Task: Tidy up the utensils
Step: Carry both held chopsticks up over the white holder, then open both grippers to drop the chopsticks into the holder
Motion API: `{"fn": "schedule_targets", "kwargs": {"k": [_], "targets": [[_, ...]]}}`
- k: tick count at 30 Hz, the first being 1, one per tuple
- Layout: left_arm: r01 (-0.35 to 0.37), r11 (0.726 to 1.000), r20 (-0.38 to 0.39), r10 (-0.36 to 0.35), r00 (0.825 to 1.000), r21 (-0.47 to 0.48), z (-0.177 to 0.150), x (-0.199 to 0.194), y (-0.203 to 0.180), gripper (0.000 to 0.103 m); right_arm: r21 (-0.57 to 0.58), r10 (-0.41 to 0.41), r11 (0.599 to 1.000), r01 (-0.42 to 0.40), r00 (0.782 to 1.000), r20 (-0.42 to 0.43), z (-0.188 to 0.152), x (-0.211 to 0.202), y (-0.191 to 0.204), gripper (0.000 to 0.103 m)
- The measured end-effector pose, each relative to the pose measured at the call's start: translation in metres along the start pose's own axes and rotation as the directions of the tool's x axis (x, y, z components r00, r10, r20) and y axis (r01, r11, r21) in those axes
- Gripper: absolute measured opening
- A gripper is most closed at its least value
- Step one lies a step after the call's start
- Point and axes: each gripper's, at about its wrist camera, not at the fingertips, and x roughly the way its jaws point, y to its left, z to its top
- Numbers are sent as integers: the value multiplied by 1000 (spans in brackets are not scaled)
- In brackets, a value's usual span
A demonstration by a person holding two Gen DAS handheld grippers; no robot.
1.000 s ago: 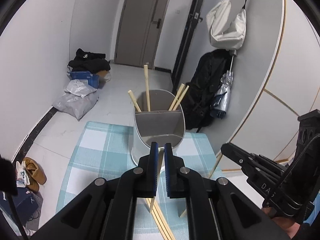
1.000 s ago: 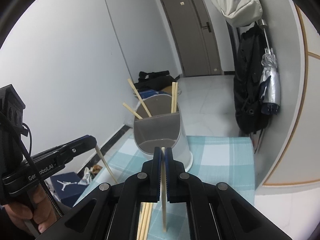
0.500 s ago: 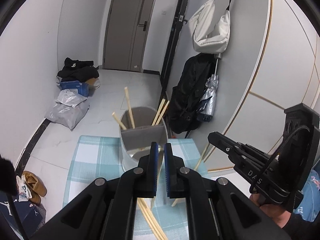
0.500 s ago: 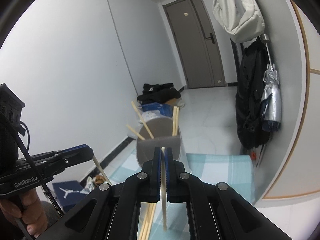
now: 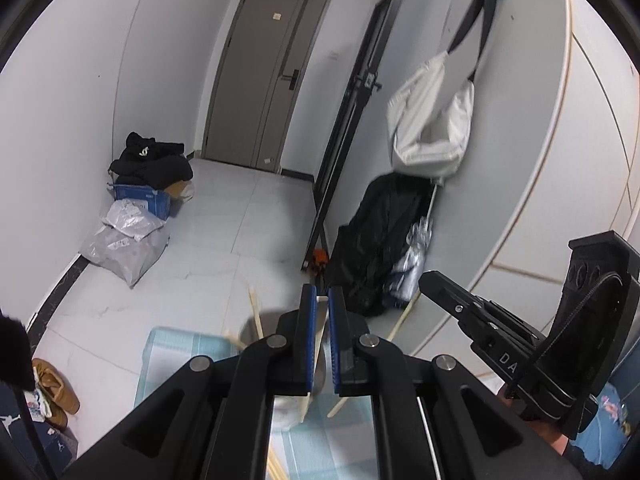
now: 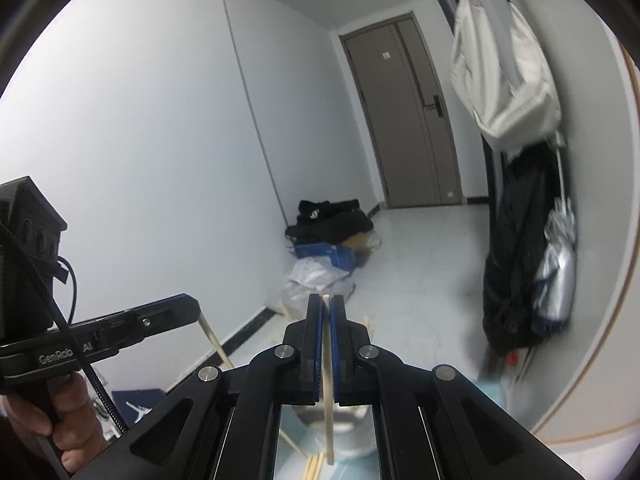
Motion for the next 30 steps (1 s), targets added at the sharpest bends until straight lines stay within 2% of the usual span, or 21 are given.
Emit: {"fn": "schedule_targets", "kwargs": {"k": [7,12,22,30], "targets": [[-15,999,51,17,999,-40,21,11,24,3,-35,11,999,-10,999,41,45,25,1,3],[-45,998,70,48,996,-39,25,21,37,3,-87,9,996,-5,999,46,58,53,7,3],[-56,997,71,60,996,-52,24,42,61,3,-140,14,990,-17,1000,-25,39,108,13,3],[-26,999,-6,26,1000,-41,14,62,67,3,-175,27,984,-42,996,-88,20,126,6,3]]}}
